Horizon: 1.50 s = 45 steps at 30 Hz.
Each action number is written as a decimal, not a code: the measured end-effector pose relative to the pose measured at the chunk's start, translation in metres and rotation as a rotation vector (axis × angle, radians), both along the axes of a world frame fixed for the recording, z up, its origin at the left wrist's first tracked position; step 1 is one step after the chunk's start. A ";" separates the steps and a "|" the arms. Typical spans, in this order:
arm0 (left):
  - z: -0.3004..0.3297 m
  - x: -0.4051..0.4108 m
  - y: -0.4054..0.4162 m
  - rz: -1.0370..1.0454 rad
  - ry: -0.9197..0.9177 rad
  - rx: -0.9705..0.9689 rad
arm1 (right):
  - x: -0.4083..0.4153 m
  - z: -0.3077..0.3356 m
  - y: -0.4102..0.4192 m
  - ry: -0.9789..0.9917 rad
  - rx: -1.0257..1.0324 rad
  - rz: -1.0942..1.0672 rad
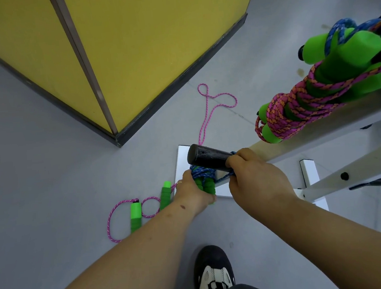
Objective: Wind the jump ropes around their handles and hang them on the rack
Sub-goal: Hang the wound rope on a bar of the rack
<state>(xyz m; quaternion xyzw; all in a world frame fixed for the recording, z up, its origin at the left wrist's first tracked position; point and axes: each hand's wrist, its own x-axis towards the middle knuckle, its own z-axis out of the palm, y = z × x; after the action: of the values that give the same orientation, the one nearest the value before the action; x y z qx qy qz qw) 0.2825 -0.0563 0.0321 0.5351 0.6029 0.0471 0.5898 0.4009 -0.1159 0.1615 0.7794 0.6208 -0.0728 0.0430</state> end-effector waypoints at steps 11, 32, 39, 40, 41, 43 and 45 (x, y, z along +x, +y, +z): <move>0.001 -0.001 0.001 0.034 -0.038 0.022 | -0.001 0.002 0.000 0.013 0.017 -0.010; 0.005 0.002 0.000 -0.012 -0.002 0.083 | -0.009 0.007 0.001 0.027 -0.005 -0.001; 0.034 -0.024 0.008 0.021 -0.026 0.116 | -0.018 0.012 0.009 0.071 0.042 0.033; 0.037 -0.029 0.011 0.023 -0.020 0.146 | -0.021 0.013 0.011 0.077 0.061 0.048; 0.040 -0.034 0.014 0.025 -0.003 0.179 | -0.024 0.014 0.014 0.086 0.086 0.070; 0.047 -0.046 0.020 0.023 0.049 0.251 | -0.032 0.017 0.017 0.106 0.137 0.117; 0.053 -0.059 0.023 0.010 0.102 0.319 | -0.043 0.020 0.021 0.124 0.154 0.144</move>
<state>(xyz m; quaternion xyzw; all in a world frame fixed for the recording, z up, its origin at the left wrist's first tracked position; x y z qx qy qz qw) 0.2233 -0.0331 0.0855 0.6208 0.6195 0.1180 0.4657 0.3582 -0.0946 0.1812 0.7277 0.6805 -0.0697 -0.0505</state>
